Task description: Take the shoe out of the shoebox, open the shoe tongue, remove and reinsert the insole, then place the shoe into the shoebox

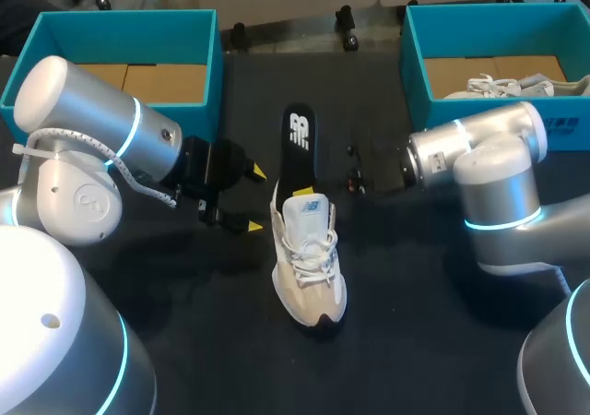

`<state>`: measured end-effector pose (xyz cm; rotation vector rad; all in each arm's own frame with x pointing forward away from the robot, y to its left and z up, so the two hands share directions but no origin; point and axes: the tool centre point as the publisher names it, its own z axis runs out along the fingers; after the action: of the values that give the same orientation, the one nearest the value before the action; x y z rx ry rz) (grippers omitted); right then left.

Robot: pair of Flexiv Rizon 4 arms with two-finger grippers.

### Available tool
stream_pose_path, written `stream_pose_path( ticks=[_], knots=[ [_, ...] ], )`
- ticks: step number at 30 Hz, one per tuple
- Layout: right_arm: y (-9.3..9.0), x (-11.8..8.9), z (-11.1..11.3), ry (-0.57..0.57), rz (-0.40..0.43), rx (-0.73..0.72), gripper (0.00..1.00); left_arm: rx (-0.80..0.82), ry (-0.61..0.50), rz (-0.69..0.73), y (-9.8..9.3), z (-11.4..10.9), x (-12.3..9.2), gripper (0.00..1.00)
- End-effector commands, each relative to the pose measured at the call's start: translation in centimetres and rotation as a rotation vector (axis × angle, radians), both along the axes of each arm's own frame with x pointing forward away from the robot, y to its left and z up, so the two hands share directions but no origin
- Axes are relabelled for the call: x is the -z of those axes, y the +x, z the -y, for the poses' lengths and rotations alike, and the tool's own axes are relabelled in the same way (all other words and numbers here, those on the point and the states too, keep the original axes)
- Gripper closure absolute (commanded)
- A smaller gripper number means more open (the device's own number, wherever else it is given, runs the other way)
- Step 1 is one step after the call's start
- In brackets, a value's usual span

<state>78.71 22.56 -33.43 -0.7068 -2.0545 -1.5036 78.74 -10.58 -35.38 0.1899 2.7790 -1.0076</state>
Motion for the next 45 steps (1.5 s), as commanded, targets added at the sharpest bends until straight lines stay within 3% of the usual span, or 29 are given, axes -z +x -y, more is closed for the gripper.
stream_pose_path(
  ticks=[1, 6, 10, 27, 32, 33, 36, 40, 45],
  knots=[
    [0.8, -0.9, 0.0, -0.018, 0.010, -0.023, 0.69, -0.001, 0.002, 0.002, -0.1, 0.0, 0.0, 0.00],
    [1.6, -1.0, 0.1, -0.019, 0.018, -0.047, 0.74, -0.001, 0.002, 0.002, -0.1, 0.0, 0.0, 0.00],
    [1.9, -0.9, 0.0, -0.032, 0.000, -0.071, 1.00, -0.001, 0.002, 0.002, -0.1, 0.0, 0.0, 0.00],
    [-1.2, 1.4, 0.1, -0.075, -0.135, -0.113, 1.00, -0.001, 0.002, 0.002, -0.1, 0.0, 0.0, 0.00],
    [-1.0, 1.2, 0.2, -0.083, -0.129, -0.108, 1.00, -0.001, 0.002, 0.002, -0.1, 0.0, 0.0, 0.00],
    [-0.8, 1.0, 0.2, -0.087, -0.121, -0.108, 0.96, -0.001, 0.002, 0.002, -0.1, 0.0, 0.0, 0.00],
    [0.0, 0.3, 0.1, -0.103, -0.099, -0.111, 0.55, -0.001, 0.002, 0.002, -0.1, 0.0, 0.0, 0.00],
    [0.7, -0.4, 0.1, -0.118, -0.072, -0.116, 0.55, -0.001, 0.002, 0.002, -0.1, 0.0, 0.0, 0.00],
    [1.3, -0.9, 0.1, -0.119, -0.050, -0.118, 0.65, -0.001, 0.002, 0.002, -0.1, 0.0, 0.0, 0.00]
  ],
)
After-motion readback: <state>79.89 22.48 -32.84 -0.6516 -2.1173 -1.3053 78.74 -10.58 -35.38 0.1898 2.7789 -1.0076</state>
